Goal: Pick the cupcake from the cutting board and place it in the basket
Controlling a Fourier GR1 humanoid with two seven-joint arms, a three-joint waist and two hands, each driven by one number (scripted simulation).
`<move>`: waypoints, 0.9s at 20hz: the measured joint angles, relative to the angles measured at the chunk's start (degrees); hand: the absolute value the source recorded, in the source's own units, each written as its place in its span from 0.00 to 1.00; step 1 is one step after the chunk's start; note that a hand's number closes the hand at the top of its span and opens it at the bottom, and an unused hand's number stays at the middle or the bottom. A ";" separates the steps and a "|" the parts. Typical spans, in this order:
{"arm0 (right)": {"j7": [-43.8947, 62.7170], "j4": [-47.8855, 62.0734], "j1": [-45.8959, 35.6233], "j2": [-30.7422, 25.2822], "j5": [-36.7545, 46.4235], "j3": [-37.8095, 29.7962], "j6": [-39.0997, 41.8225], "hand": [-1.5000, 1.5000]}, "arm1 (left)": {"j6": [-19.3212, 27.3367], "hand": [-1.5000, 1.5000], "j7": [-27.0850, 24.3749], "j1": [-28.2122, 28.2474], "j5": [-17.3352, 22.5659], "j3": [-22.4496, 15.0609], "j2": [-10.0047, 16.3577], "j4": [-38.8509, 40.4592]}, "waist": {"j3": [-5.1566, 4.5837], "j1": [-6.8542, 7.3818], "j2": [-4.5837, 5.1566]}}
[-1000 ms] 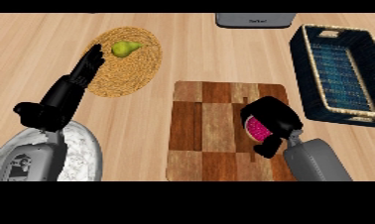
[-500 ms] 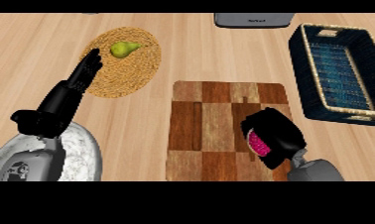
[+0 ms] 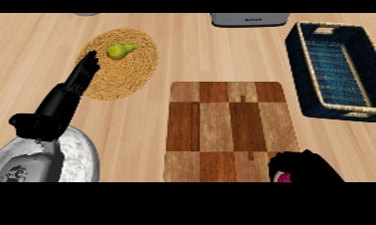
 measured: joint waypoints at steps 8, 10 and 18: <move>0.69 -17.06 8.11 8.57 -15.88 -2.26 2.33 1.00 | 0.18 0.50 -0.26 -0.16 -0.13 0.08 -0.24 0.46 | 0.03 -0.24 0.03; 0.34 -18.09 8.99 10.35 -17.33 -3.20 2.43 1.00 | -0.19 0.50 -0.48 -0.14 0.06 0.37 0.19 0.53 | 0.03 -0.33 0.00; 4.41 -19.75 7.21 14.07 -20.57 -8.57 4.25 1.00 | -0.82 0.50 -0.75 0.78 0.25 0.42 0.59 -0.28 | -0.03 -0.16 0.04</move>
